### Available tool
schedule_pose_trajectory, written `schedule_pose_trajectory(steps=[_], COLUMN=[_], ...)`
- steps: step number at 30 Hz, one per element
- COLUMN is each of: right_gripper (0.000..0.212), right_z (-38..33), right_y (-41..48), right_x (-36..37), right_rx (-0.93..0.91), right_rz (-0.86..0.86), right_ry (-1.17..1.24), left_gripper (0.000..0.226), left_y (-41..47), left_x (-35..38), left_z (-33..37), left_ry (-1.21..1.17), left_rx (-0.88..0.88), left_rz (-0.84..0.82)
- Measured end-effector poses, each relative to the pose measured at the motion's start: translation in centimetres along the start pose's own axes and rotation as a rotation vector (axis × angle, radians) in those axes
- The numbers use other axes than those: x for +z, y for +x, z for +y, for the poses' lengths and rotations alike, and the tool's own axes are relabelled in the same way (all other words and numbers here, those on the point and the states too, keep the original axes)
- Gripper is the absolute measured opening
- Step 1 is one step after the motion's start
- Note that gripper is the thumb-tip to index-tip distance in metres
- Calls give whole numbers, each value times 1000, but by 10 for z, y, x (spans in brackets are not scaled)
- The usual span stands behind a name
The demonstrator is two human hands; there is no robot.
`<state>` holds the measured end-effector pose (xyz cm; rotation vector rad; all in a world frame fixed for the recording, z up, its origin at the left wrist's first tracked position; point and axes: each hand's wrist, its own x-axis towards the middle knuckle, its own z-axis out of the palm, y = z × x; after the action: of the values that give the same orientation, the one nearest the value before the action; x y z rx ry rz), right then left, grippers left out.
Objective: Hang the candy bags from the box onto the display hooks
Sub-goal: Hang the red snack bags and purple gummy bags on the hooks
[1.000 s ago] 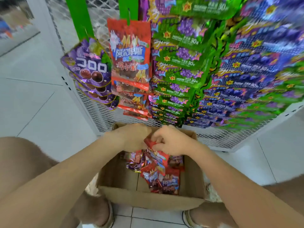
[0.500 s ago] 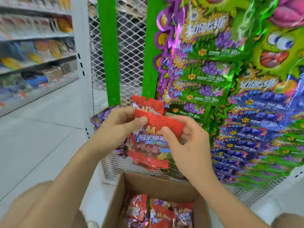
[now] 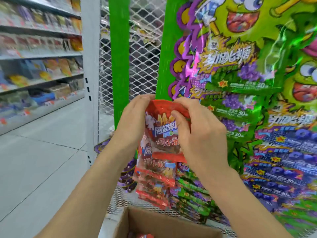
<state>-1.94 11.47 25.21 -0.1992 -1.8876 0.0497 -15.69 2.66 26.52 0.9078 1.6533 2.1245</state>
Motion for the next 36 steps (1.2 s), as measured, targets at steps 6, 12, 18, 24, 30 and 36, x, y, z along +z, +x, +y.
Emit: schedule_pose_trajectory(steps=[6, 12, 18, 24, 30, 36], right_gripper=[21, 27, 35, 16, 12, 12], right_z=[-19, -44, -51, -49, -48, -40], right_y=[-4, -1, 0, -14, -20, -34], right_x=[0, 1, 2, 8, 7, -3], right_rx=[464, 567, 560, 538, 539, 377], right_rz=[12, 66, 73, 65, 69, -134], right_ry=[384, 527, 543, 407, 347, 116], left_gripper=[38, 20, 23, 27, 36, 19], left_y=[-15, -34, -34, -35, -42, -44], left_x=[-10, -20, -25, -24, -23, -25], left_z=[14, 28, 28, 28, 25, -1], left_ry=[-6, 20, -103, -33, 95, 490], left_rx=[-72, -53, -165, -170, -134, 270], left_rz=[51, -11, -77, -56, -105, 22])
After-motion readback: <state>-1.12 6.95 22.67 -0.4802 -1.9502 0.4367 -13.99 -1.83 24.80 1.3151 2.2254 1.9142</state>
